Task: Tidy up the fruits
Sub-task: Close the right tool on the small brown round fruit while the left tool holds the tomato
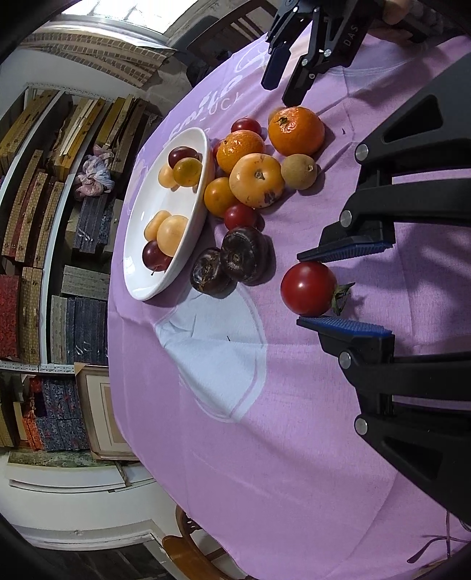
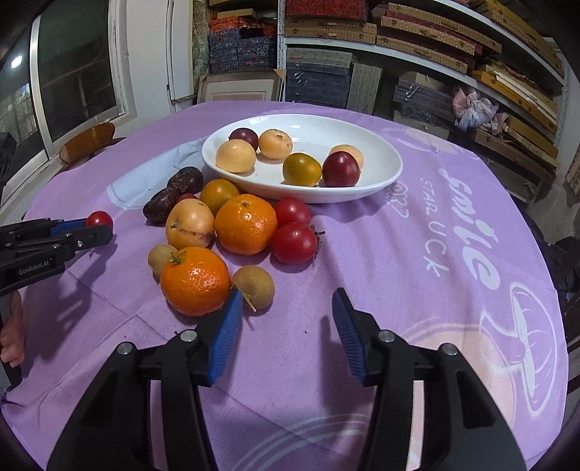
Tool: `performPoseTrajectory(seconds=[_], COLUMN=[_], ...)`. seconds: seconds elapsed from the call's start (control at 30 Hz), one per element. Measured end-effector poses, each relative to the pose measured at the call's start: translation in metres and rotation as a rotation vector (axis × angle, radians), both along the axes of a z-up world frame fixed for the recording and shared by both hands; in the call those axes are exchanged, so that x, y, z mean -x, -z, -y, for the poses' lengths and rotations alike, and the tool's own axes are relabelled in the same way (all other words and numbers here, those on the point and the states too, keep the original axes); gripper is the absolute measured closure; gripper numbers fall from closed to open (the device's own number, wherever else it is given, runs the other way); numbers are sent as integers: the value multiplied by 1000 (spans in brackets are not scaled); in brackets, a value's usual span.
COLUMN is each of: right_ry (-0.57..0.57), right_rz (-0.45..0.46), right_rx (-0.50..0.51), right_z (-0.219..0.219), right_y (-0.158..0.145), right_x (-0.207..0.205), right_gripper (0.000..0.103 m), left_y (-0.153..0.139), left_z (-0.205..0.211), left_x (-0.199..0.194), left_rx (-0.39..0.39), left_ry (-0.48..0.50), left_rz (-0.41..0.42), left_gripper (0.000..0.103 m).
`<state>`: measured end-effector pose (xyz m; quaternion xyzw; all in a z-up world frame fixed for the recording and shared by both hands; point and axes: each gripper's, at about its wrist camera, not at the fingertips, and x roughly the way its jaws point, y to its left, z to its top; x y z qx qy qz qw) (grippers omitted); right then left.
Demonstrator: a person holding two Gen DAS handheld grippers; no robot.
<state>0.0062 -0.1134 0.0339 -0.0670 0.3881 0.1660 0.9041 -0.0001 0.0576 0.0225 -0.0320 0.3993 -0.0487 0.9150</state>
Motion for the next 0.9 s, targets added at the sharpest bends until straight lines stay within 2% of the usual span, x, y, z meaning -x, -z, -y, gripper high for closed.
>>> performPoseTrajectory(seconds=[0.17, 0.43, 0.6, 0.9], right_ry=[-24, -29, -57, -63], right_rz=[-8, -40, -66, -98], right_rx=[17, -16, -17, -29], right_z=[-12, -19, -26, -27], right_y=[1, 6, 10, 15], right_x=[-7, -17, -19, -22], right_gripper=[53, 53, 64, 67], left_y=[5, 5, 6, 7], left_z=[2, 4, 5, 5], left_x=[-1, 0, -1, -1], left_rx=[4, -1, -2, 0], left_ry=[14, 23, 24, 23], left_rz=[-16, -15, -16, -20], left_gripper=[73, 73, 73, 73])
